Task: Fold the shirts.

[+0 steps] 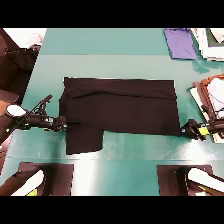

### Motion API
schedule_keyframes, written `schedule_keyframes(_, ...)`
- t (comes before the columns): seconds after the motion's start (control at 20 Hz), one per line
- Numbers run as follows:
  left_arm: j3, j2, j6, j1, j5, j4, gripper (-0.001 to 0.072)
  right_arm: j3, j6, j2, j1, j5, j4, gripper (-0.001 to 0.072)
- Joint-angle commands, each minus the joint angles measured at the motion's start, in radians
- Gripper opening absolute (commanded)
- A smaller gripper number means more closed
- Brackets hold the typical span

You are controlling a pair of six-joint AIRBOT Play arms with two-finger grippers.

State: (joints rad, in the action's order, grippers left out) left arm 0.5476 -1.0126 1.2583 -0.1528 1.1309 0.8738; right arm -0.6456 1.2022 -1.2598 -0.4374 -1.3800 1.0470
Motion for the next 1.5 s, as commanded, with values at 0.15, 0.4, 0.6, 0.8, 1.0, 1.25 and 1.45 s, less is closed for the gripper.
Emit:
schedule_keyframes(0.15, 0.004, 0.002, 0.000, -0.001, 0.070, 0.072, 0.0028, 0.016, -0.007, 0.000, 0.056, 0.016, 0.005, 0.0020)
schedule_keyframes(0.4, 0.006, 0.190, 0.028, -0.001, 0.261, 0.208, 0.0028, 0.016, -0.005, 0.220, 0.042, -0.108, 0.194, 0.0019)
schedule_keyframes(0.6, -0.008, 0.424, 0.139, -0.001, 0.441, 0.200, 0.0029, 0.016, 0.006, 0.425, -0.016, -0.222, 0.270, 0.0019)
schedule_keyframes(0.8, 0.057, 0.453, 0.155, 0.001, 0.322, 0.047, 0.0029, 0.016, 0.025, 0.518, 0.007, -0.176, 0.171, 0.0018)
schedule_keyframes(1.0, 0.193, 0.289, 0.088, 0.010, 0.136, 0.045, 0.0030, -0.053, 0.060, 0.412, 0.124, -0.072, 0.071, 0.0018)
schedule_keyframes(1.25, 0.363, -0.013, 0.042, 0.010, -0.040, 0.045, 0.0030, -0.334, 0.106, 0.166, 0.236, 0.037, 0.072, 0.0018)
schedule_keyframes(1.45, 0.486, -0.232, -0.036, 0.010, -0.087, -0.021, 0.0030, -0.515, 0.118, -0.040, 0.275, 0.043, 0.071, 0.0018)
